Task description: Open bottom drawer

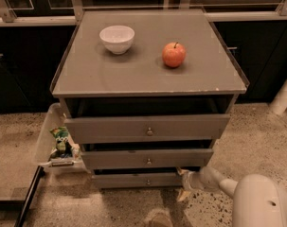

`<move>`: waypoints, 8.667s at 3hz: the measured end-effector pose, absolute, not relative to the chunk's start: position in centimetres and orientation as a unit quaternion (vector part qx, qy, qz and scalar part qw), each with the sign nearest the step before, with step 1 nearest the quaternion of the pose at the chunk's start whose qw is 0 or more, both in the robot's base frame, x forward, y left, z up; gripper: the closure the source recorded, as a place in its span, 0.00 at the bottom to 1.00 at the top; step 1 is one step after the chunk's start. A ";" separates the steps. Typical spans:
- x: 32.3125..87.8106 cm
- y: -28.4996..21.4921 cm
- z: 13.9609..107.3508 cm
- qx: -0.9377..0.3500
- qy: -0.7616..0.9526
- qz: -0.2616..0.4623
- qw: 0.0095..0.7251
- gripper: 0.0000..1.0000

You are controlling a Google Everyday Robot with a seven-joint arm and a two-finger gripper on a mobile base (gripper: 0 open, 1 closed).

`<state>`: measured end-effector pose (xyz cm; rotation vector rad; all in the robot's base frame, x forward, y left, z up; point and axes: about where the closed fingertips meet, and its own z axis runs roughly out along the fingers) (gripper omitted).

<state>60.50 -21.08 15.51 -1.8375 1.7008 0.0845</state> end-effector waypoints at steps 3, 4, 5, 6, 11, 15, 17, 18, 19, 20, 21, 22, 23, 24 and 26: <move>60.7 -21.3 14.6 -0.694 0.650 0.033 0.307 0.41; 60.7 -21.3 15.0 -0.694 0.650 0.033 0.307 0.64; 60.7 -21.3 15.7 -0.694 0.650 0.033 0.307 0.87; 60.7 -21.3 15.7 -0.694 0.650 0.033 0.307 0.84; 59.4 -22.7 15.5 -0.679 0.662 0.058 0.311 0.87; 59.2 -22.9 16.3 -0.685 0.656 0.054 0.314 0.35; 58.0 -23.1 14.2 -0.685 0.655 0.097 0.303 0.15; 57.6 -23.5 14.3 -0.687 0.653 0.098 0.302 0.38; 55.5 -23.5 15.1 -0.698 0.645 0.099 0.296 0.61; 54.2 -25.0 17.4 -0.710 0.637 0.075 0.291 0.84; 51.9 -25.1 17.4 -0.710 0.636 0.081 0.289 1.00; 51.9 -25.1 17.4 -0.710 0.636 0.081 0.289 0.81; 51.9 -25.1 17.4 -0.710 0.636 0.081 0.289 0.58; 52.0 -24.9 16.9 -0.709 0.638 0.084 0.288 0.35; 51.1 -23.6 14.3 -0.703 0.645 0.110 0.277 0.00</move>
Offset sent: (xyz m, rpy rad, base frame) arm 0.0014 -0.0021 -0.0083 -0.0041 0.0108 -0.0088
